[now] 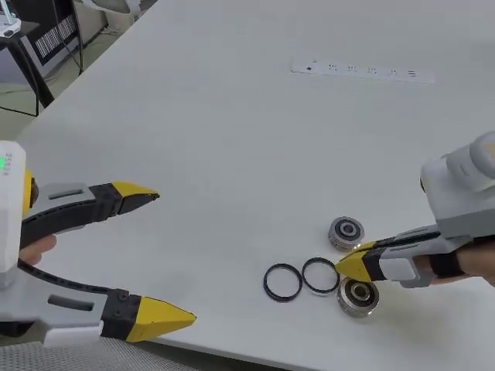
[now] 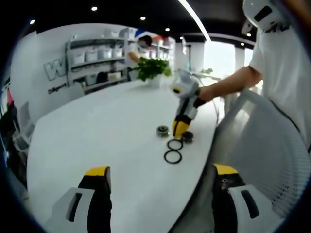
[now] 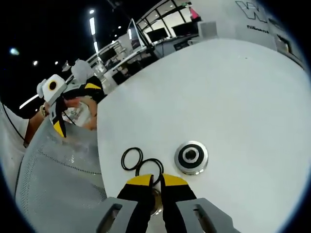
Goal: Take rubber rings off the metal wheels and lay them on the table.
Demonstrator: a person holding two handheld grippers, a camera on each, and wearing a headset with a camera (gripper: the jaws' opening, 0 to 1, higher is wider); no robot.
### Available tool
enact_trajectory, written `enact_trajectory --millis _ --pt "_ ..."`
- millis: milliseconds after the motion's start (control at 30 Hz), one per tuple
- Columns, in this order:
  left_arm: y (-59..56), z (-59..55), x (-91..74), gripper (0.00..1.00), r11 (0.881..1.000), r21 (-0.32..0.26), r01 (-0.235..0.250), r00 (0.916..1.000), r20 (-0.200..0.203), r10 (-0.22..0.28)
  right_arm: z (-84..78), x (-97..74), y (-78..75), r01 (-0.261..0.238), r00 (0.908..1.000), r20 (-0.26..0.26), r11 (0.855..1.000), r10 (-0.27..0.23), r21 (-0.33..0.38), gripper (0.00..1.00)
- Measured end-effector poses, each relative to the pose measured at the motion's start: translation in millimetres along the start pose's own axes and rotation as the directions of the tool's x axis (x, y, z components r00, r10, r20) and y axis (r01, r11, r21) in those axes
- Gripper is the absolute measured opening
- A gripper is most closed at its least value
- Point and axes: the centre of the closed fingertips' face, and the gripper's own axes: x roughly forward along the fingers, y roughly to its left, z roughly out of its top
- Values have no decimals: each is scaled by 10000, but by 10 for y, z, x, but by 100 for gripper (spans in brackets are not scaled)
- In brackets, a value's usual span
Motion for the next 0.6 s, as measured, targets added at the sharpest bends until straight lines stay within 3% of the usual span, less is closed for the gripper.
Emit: enact_trajectory --millis 300,600 --pt "-9 36 -6 87 9999 101 -4 10000 45 3 58 -177 47 214 9993 310 9992 -204 -344 6" --pt "-42 77 -25 88 9997 242 22 9999 119 -25 101 -423 194 434 9953 904 9948 -350 -922 17"
